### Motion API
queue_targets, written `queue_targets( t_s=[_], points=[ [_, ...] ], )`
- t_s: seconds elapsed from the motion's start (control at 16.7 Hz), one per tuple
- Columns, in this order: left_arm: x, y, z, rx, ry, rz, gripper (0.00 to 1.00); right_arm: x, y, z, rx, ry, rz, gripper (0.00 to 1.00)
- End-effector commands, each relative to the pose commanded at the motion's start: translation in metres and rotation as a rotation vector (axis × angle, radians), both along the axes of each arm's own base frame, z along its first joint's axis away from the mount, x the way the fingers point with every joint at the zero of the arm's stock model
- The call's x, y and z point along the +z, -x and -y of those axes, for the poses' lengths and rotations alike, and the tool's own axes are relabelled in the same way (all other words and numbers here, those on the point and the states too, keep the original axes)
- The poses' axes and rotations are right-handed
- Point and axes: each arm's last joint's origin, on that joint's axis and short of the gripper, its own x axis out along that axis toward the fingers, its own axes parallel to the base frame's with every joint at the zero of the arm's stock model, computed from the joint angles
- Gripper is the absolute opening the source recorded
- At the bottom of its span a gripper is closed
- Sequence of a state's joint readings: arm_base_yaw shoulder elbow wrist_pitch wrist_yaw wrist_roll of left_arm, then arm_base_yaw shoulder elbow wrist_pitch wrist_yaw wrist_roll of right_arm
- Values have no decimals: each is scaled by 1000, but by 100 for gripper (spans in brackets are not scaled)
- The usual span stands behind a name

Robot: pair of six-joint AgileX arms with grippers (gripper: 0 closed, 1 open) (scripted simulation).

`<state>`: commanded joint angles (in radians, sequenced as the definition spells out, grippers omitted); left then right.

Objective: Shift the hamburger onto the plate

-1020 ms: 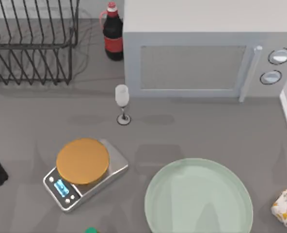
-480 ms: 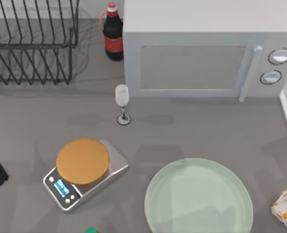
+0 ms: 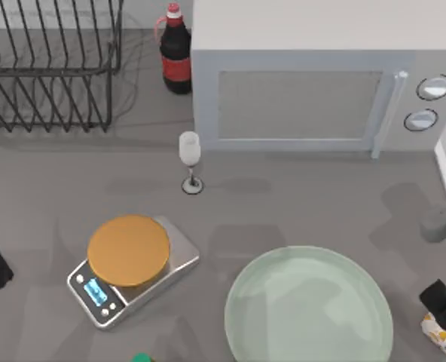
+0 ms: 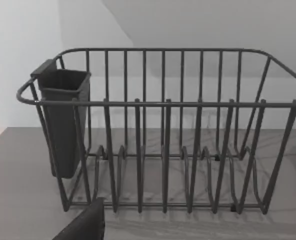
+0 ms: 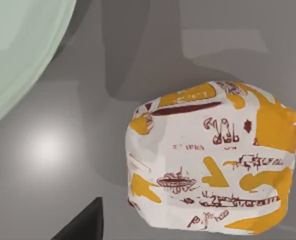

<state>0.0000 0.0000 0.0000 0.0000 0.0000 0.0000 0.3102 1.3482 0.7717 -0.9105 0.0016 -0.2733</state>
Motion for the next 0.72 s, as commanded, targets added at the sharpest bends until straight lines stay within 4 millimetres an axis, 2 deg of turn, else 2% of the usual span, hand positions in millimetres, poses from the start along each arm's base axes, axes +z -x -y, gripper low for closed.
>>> queue_targets(
  t_s=[0.18, 0.54, 0.72],
  points=[
    [0, 0, 0, 0, 0, 0, 100, -3, -8, -7, 36, 28, -76, 100],
    [0, 0, 0, 0, 0, 0, 100, -4, -9, -7, 34, 29, -80, 100],
    [0, 0, 0, 0, 0, 0, 100, -20, -11, -8, 38, 31, -85, 100]
  ],
)
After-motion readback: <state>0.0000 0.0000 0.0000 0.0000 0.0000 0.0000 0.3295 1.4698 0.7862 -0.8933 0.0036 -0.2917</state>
